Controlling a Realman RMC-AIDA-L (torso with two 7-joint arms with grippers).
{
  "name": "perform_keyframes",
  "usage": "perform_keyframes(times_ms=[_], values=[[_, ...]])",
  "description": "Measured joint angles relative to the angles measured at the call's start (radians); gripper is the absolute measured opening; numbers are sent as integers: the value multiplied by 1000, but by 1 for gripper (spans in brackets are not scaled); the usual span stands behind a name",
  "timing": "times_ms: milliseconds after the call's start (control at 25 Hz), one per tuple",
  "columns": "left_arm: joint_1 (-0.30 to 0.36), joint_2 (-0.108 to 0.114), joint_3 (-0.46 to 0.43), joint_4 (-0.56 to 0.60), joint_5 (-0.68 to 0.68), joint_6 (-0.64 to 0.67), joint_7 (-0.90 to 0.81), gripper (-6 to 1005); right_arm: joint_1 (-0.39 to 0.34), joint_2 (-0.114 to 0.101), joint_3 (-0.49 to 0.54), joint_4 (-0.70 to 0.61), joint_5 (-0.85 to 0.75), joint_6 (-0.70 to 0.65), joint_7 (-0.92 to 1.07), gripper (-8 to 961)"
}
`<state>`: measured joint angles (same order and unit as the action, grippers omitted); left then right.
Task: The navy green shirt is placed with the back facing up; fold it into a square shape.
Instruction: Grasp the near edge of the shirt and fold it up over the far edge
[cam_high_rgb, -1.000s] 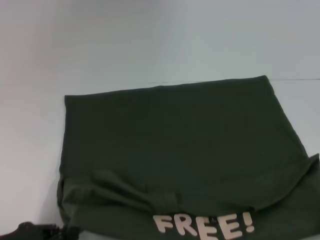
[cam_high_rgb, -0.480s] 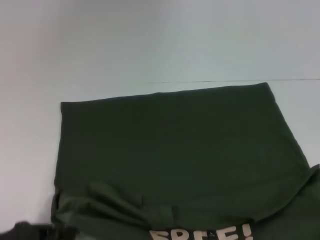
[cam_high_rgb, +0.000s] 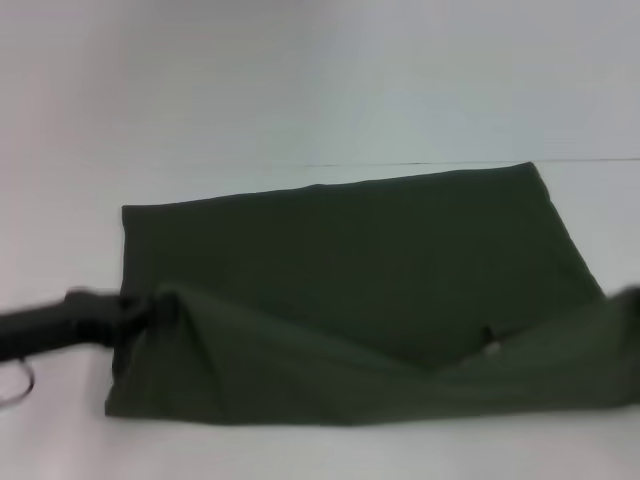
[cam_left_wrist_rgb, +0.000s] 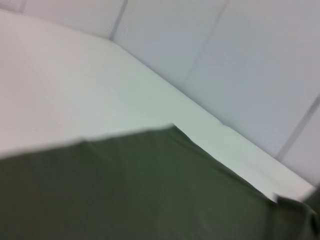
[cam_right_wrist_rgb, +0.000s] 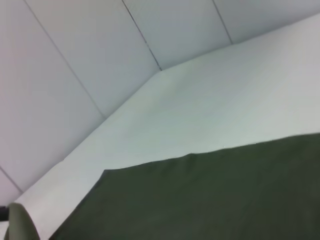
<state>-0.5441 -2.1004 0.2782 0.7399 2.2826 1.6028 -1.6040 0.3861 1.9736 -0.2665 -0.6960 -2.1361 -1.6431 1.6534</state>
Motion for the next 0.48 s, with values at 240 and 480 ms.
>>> perform_keyframes(times_ms=[240,480], values=[[-118,-7,8,-34,-3,-229,-12,36,153,-56,-57,146,-7,199,25,41],[-206,-12,10,-103,-5,-490,-35,36,274,-36,-169,191,-7,481,113,41]])
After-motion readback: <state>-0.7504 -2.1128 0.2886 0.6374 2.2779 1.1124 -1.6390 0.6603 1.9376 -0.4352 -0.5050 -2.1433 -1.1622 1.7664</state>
